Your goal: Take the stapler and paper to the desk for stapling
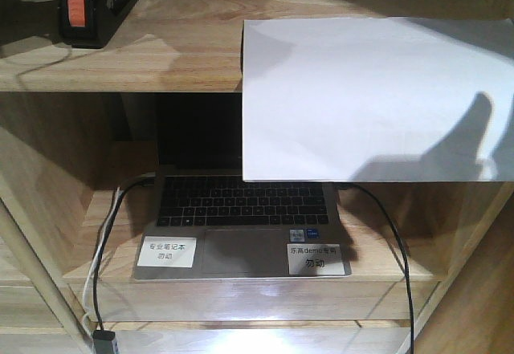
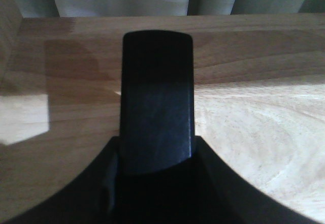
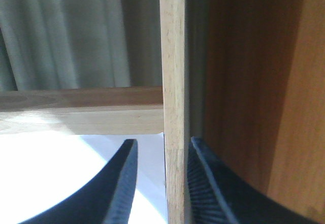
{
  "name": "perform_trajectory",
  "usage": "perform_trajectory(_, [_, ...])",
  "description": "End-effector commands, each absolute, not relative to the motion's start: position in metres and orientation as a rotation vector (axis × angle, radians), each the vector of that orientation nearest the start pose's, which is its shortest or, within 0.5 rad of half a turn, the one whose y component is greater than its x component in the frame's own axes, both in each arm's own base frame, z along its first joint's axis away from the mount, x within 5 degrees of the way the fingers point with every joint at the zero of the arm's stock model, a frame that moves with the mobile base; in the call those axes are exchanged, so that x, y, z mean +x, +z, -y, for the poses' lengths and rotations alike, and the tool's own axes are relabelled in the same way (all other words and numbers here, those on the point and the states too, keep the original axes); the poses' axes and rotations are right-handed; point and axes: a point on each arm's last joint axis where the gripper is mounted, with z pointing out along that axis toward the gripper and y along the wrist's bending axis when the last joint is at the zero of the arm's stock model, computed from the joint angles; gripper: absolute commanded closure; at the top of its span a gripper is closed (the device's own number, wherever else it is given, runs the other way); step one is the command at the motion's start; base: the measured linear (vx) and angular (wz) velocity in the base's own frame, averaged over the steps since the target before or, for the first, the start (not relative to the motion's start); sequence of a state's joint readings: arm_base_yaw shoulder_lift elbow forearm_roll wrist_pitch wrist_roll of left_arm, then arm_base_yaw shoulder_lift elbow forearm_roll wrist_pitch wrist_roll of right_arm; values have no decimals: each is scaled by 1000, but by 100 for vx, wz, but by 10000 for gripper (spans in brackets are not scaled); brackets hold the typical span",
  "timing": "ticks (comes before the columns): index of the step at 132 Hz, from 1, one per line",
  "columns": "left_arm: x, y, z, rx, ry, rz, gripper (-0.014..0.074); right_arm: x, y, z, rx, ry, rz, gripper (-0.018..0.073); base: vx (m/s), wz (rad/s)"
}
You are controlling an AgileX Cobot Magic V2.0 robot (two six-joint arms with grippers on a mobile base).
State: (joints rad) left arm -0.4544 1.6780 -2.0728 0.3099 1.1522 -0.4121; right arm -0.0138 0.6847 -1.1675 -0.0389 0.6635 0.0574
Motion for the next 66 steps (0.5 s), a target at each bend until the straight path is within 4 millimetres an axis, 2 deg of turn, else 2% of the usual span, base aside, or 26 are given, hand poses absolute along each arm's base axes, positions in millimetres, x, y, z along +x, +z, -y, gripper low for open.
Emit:
perform_trajectory(1, [298,525,121,64,-164,-2007,603,96,489,4,42,-20,-1579,327,0,0])
perform_trajectory(24, [265,545,120,163,-191,-1907,603,96,489,4,42,-20,-1579,327,0,0])
perform_trajectory(36, [250,548,115,181,-218,-1849,603,96,489,4,42,-20,-1579,327,0,0])
perform_trajectory(57, [221,535,105,231,-264,-1787,603,96,489,4,41,-20,-1578,327,0,0])
perform_trajectory(66, [201,529,97,260,-293,-1737,603,96,489,4,41,-20,-1578,327,0,0])
